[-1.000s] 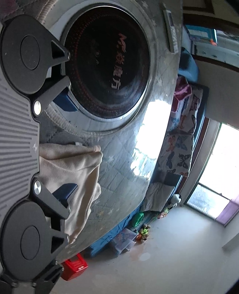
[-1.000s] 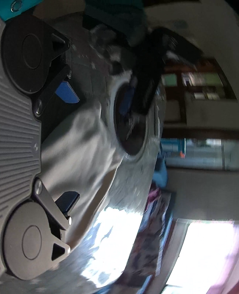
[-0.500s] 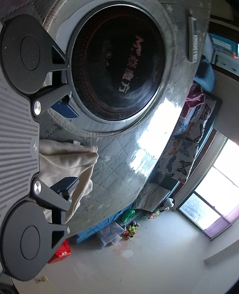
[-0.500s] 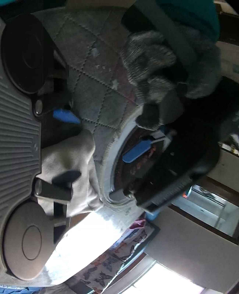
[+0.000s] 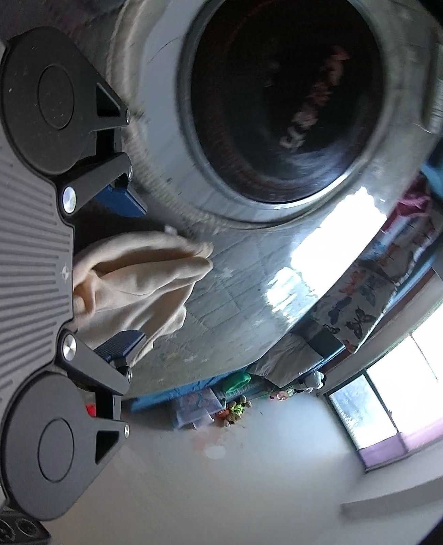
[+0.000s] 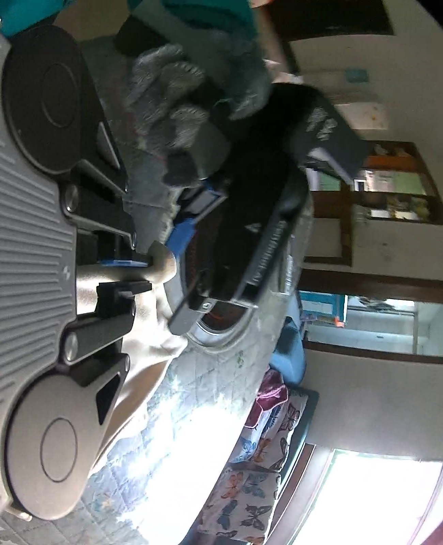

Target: Fold clothes

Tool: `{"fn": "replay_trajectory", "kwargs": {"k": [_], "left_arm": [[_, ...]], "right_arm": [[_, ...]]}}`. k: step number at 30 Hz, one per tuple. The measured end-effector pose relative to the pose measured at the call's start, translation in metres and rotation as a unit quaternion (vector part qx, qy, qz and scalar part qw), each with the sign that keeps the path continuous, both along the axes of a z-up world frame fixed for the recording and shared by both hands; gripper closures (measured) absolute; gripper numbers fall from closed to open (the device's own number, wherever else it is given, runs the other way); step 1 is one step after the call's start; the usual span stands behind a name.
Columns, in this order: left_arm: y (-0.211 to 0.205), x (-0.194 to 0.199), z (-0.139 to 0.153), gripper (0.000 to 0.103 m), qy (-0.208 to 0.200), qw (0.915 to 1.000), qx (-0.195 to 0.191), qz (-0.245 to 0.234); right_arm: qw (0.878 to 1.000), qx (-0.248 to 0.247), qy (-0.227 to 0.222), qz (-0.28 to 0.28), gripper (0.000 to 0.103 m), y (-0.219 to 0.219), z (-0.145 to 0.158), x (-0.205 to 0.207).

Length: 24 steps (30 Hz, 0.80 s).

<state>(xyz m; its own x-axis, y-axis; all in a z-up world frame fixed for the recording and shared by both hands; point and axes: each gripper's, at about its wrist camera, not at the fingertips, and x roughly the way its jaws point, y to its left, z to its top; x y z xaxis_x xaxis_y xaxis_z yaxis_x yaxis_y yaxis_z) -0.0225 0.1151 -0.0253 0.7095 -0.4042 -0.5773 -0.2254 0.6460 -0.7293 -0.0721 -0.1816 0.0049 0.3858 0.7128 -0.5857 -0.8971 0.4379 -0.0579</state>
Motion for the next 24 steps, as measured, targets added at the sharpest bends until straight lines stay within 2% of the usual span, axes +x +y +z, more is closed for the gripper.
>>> {"fn": "replay_trajectory", "kwargs": {"k": [6, 9, 11, 12, 14, 16, 20, 22, 23, 24], "left_arm": [[-0.002, 0.012, -0.013, 0.028, 0.022, 0.9977, -0.063, 0.0], [-0.004, 0.015, -0.019, 0.031, 0.031, 0.9964, -0.079, -0.001], [-0.005, 0.016, -0.024, 0.05, 0.035, 0.9956, -0.087, -0.002], [-0.005, 0.017, -0.026, 0.055, 0.04, 0.9953, -0.089, -0.001], [-0.007, 0.019, -0.03, 0.076, 0.047, 0.9949, -0.089, -0.001], [-0.007, 0.019, -0.033, 0.083, 0.051, 0.9951, -0.085, 0.0], [-0.005, 0.017, -0.032, 0.085, 0.049, 0.9959, -0.076, -0.003], [-0.006, 0.016, -0.03, 0.085, 0.046, 0.9968, -0.065, -0.007], [-0.006, 0.016, -0.03, 0.085, 0.045, 0.997, -0.062, -0.007], [-0.007, 0.015, -0.029, 0.085, 0.044, 0.9972, -0.059, -0.008]], "right_arm": [[0.999, 0.027, 0.017, 0.0, 0.096, -0.016, 0.005, 0.005], [0.999, 0.037, 0.02, 0.007, 0.096, -0.022, 0.005, 0.004], [0.999, 0.039, 0.025, 0.013, 0.096, -0.024, 0.003, 0.002], [0.999, 0.04, 0.028, 0.016, 0.096, -0.025, 0.001, 0.002], [0.999, 0.043, 0.027, 0.017, 0.096, -0.028, -0.002, -0.001], [0.998, 0.043, 0.029, 0.018, 0.094, -0.032, -0.004, -0.002], [0.997, 0.063, 0.036, -0.017, 0.084, -0.06, -0.002, -0.002], [0.996, 0.069, 0.041, -0.049, 0.076, -0.08, -0.001, 0.002], [0.994, 0.072, 0.042, -0.07, 0.067, -0.093, -0.002, 0.004], [0.992, 0.073, 0.041, -0.093, 0.066, -0.105, -0.004, 0.008]]}}
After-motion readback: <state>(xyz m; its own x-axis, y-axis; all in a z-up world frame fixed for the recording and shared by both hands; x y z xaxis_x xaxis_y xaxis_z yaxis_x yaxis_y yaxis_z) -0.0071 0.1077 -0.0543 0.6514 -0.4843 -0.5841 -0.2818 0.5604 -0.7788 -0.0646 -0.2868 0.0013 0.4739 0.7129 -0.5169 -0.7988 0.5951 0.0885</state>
